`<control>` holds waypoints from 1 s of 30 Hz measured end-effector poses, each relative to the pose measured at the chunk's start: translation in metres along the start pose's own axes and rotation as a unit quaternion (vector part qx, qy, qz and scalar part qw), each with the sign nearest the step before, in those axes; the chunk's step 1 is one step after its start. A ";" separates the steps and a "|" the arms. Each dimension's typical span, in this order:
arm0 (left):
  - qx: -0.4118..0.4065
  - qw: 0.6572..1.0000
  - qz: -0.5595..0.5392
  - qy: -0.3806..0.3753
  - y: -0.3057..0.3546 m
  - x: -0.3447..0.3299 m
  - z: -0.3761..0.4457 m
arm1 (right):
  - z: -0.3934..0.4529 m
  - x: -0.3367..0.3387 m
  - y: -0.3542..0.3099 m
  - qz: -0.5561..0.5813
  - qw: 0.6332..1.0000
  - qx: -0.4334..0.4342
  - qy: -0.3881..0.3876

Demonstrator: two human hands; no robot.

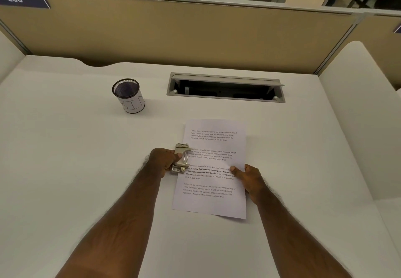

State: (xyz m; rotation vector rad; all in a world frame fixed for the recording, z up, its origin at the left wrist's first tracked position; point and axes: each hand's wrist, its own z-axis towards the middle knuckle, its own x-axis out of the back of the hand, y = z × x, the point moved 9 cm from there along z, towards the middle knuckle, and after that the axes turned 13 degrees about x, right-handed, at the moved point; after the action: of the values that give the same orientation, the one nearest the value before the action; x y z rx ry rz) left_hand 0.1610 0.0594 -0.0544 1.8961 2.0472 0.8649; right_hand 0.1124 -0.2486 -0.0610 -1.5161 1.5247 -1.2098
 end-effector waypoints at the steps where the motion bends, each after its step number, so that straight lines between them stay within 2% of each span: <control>1: -0.004 1.000 0.001 0.001 0.000 0.001 -0.001 | 0.000 0.000 0.000 0.000 1.000 0.001 0.001; 5: -0.023 0.999 0.006 -0.042 0.001 -0.004 -0.009 | -0.002 0.000 -0.003 0.014 1.000 0.007 0.003; 7: -0.038 0.998 0.013 -0.038 0.003 -0.002 -0.012 | -0.003 -0.001 -0.005 0.014 1.000 0.013 0.000; 10: -0.069 0.997 0.012 0.011 0.007 0.018 -0.017 | -0.003 0.000 -0.004 0.024 1.000 0.011 0.002; 13: -0.105 0.994 0.019 0.029 0.010 0.040 -0.021 | -0.004 0.000 -0.002 0.040 0.999 0.009 0.007; 16: -0.120 0.988 0.022 0.090 0.011 0.074 -0.020 | -0.006 0.000 -0.001 0.048 0.999 0.008 0.008; 22: -0.134 0.955 0.143 0.223 0.011 0.116 -0.022 | -0.005 0.001 -0.002 0.045 0.999 0.010 0.011; 30: -0.119 0.932 0.199 0.277 0.004 0.121 -0.025 | -0.001 0.002 0.004 0.049 0.999 0.013 0.003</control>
State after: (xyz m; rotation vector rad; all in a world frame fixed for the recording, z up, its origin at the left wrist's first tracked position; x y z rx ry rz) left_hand 0.1339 0.1695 -0.0046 2.1273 1.7017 1.8390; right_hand 0.1098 -0.2505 -0.0641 -1.4055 1.5634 -1.1735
